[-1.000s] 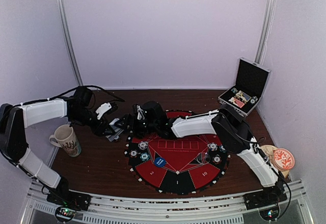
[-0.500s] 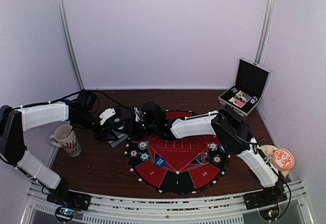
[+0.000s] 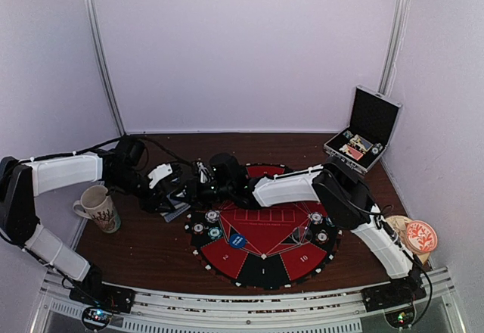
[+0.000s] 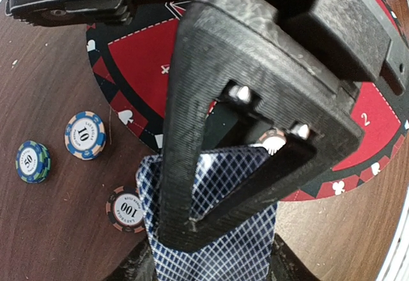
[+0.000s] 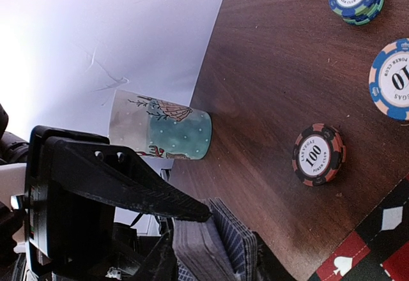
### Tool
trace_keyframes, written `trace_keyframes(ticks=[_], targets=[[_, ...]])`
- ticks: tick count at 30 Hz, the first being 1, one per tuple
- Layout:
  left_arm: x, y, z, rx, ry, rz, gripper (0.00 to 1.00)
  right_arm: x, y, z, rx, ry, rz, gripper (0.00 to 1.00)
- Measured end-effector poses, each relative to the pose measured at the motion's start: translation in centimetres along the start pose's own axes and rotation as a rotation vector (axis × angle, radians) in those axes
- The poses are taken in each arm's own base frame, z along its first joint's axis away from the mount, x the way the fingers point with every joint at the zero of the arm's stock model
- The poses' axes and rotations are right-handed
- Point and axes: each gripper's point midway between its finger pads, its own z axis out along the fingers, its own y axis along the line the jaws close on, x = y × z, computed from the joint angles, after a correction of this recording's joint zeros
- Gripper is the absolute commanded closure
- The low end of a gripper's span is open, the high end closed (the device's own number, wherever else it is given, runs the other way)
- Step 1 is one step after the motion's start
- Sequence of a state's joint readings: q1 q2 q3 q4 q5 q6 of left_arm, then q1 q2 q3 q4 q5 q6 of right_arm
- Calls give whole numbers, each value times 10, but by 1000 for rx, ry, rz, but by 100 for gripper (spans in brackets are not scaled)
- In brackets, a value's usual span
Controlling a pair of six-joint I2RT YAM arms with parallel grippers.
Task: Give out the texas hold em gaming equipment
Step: Pass from the left arm to the right, then pass from the right arm to the left
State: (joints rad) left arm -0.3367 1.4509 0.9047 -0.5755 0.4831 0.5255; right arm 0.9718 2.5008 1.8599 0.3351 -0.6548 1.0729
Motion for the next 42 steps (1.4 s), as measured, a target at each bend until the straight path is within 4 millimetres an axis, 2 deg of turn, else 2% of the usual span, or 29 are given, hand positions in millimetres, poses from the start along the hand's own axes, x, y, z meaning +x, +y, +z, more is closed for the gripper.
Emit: trace_keyframes(ticks=[2,6,8,10,12,13,17,24,29,42], targets=[[0,-1,0,2,2,1,48,1,0,0,-2,5,-2,76],[2,-1,1,-2,12,6,45,4,0,1,-5,18,-3,100],[4,-2,1,-1,19,6,41,6,0,1,-6,25,-3,100],[5,-3,2,2,23,6,26,7,1,1,-10,30,1,100],[6,-5,2,6,24,11,4,7,4,2,-22,32,0,100],[6,-5,2,8,22,14,2,8,4,2,-26,33,-3,100],[2,-6,1,3,7,22,2,13,-1,2,-23,39,2,100],[-3,-10,-2,-3,-11,50,2,24,-23,-2,13,33,45,100],[-3,-22,7,10,4,92,2,26,-24,-7,9,14,66,100],[-11,-24,32,-34,54,134,2,11,33,-42,-107,-78,32,100]])
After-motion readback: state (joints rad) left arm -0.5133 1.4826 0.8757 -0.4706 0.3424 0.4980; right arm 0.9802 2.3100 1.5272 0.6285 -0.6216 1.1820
